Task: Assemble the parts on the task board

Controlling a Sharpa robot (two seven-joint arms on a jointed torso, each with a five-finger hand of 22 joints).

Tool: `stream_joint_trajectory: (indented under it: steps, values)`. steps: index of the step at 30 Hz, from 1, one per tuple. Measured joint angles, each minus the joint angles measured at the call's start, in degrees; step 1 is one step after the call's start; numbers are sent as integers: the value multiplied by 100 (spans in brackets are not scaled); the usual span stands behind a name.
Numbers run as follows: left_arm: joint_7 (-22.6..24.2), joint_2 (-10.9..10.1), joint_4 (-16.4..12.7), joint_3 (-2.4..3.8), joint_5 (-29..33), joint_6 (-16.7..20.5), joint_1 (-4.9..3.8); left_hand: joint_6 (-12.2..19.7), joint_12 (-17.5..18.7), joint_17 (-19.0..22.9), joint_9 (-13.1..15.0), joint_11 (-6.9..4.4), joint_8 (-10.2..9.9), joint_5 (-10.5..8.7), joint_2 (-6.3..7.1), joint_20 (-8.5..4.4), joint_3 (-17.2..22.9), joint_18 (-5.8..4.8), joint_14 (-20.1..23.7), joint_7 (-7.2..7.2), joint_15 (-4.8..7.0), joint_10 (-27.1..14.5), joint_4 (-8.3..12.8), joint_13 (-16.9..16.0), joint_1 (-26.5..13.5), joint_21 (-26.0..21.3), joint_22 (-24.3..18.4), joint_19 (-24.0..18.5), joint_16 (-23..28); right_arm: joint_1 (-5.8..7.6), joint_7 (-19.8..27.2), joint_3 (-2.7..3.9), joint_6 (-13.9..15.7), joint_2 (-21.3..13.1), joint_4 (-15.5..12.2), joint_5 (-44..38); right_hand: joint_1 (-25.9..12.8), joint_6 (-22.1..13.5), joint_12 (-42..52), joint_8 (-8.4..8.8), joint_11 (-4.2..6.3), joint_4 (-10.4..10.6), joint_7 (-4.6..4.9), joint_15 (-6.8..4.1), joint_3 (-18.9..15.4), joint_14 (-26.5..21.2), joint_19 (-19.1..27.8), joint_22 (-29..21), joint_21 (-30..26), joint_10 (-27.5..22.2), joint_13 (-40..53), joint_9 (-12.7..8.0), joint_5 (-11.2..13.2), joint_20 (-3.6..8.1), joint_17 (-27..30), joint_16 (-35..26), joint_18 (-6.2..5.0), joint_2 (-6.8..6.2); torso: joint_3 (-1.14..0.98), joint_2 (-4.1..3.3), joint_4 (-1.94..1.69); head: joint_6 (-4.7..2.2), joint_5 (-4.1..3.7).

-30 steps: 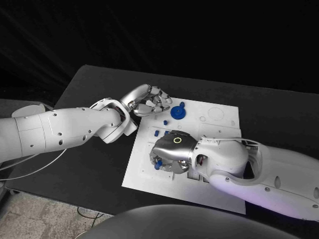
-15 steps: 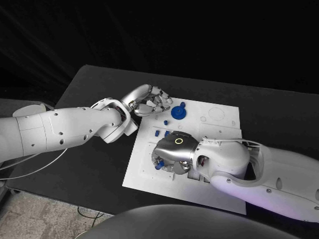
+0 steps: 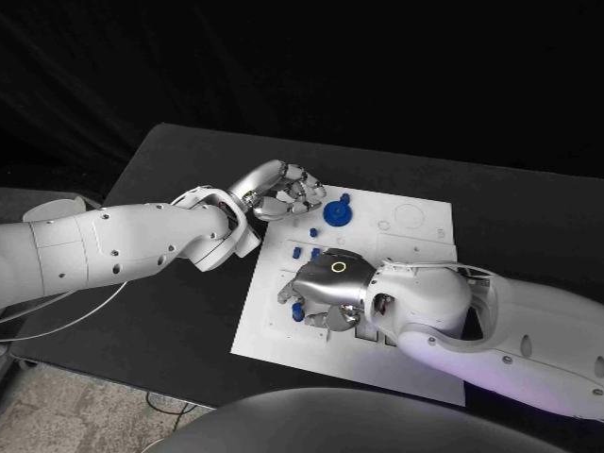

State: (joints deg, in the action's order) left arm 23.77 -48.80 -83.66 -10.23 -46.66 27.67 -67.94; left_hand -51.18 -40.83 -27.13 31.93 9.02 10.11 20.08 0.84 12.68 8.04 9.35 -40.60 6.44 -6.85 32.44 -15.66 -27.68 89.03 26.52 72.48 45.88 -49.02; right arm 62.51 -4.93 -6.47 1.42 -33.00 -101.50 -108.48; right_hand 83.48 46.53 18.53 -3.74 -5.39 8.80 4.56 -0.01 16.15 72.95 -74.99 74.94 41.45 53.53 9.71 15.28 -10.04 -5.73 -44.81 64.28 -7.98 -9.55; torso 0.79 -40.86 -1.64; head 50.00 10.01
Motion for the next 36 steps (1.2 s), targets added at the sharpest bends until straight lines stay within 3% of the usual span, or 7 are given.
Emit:
stream_joint_trajectory:
  steps: [14, 19, 22, 27, 29, 30, 36]
  values:
    - [-34, 8, 35, -1, 12, -19, 1, 0, 0, 6, 3, 0, 0, 21, 0, 0, 0, 0, 0, 0, 0, 0, -1, 0, 0, 0, -1, 0, 0, 11, 31, 1, 364, -384, -106, 343, -123, -252, 160, -35, -112, 246, -39, 72, -565, -195, 133, -1, -473, -763, 220, -227, 416, -72, 192, -132, -1, 12, -2, 1, -2, 0, -53]
    - [-39, -5, 37, -1, 20, -21, 2, 0, 0, 6, 4, 0, 0, 21, -18, 0, -1, 0, 0, 0, 0, 0, -1, 4, 17, 0, 1, 0, 0, 254, 87, 11, 661, -1006, -377, 826, -121, -23, 568, -151, -63, 323, 190, 97, -642, -169, 107, -2, -384, -618, 419, -234, 439, -98, 59, -61, 0, 13, 2, 6, 3, 0, -98]
    - [-39, -15, 40, -1, 27, -20, 3, 0, 0, 5, 4, 0, 0, 21, -24, 0, -1, 0, 0, 0, 0, 0, -1, 6, 23, 0, 6, 0, 0, 508, 136, 19, 892, -1483, -601, 1408, -59, 238, 1326, -337, 38, 354, 367, 57, -675, -55, -16, -2, -174, -235, 860, -200, 438, -91, -135, 95, 0, 74, 5, 11, 15, 0, -112]
    - [-38, -22, 50, -1, 40, -16, 11, 0, 0, 5, 4, 0, 0, 21, -24, 0, -1, 0, 0, 0, 0, 0, -1, 6, 23, 0, 6, 0, 0, 827, 180, 29, 1203, -2193, -801, 2401, -94, 768, 4068, -883, 252, 297, 235, -114, -840, 67, -80, -2, -16, 276, 3173, 66, 303, 35, -428, 283, 0, 151, 11, 36, 36, 0, -153]
    - [-34, -23, 58, -1, 52, -14, 20, 0, 0, 5, 4, 10, 0, 21, -24, 0, -1, 0, 0, 0, 0, -10, -1, 5, 23, 0, 6, 0, 0, 876, 161, 7, 1242, -2369, -795, 2723, -193, 961, 6061, -1207, 363, 327, 115, -173, -900, 836, -478, -3, 1222, 2215, 5740, 294, 123, 110, -2241, 1419, 189, 243, 13, 47, 47, 0, -167]
    - [-30, -23, 60, -1, 59, -13, 26, 0, 0, 5, 4, 15, 0, 21, -24, 0, -1, 0, 0, 0, 0, -16, -1, 6, 23, 0, 6, 0, 0, 887, 131, -8, 1235, -2426, -781, 2834, -380, 1031, 6657, -1362, 416, 422, 83, -200, -971, 1002, -667, -2, 1831, 2754, 6220, 408, 73, 139, -2721, 1863, 277, 271, 14, 53, 54, 0, -177]
    - [26, -17, 62, -1, 107, -6, 78, 0, 0, 5, 3, 22, 0, 21, -24, 0, -1, 0, 0, 0, 0, -22, -1, 17, 23, 0, 15, 0, 0, 826, -408, -62, 853, -2647, -627, 3217, -1503, 1094, 7126, -1914, 567, 759, -105, -374, -1043, 1106, -905, -3, 3349, 3047, 6525, 945, -233, 299, -3014, 2532, 452, 394, 17, 81, 90, 0, -249]
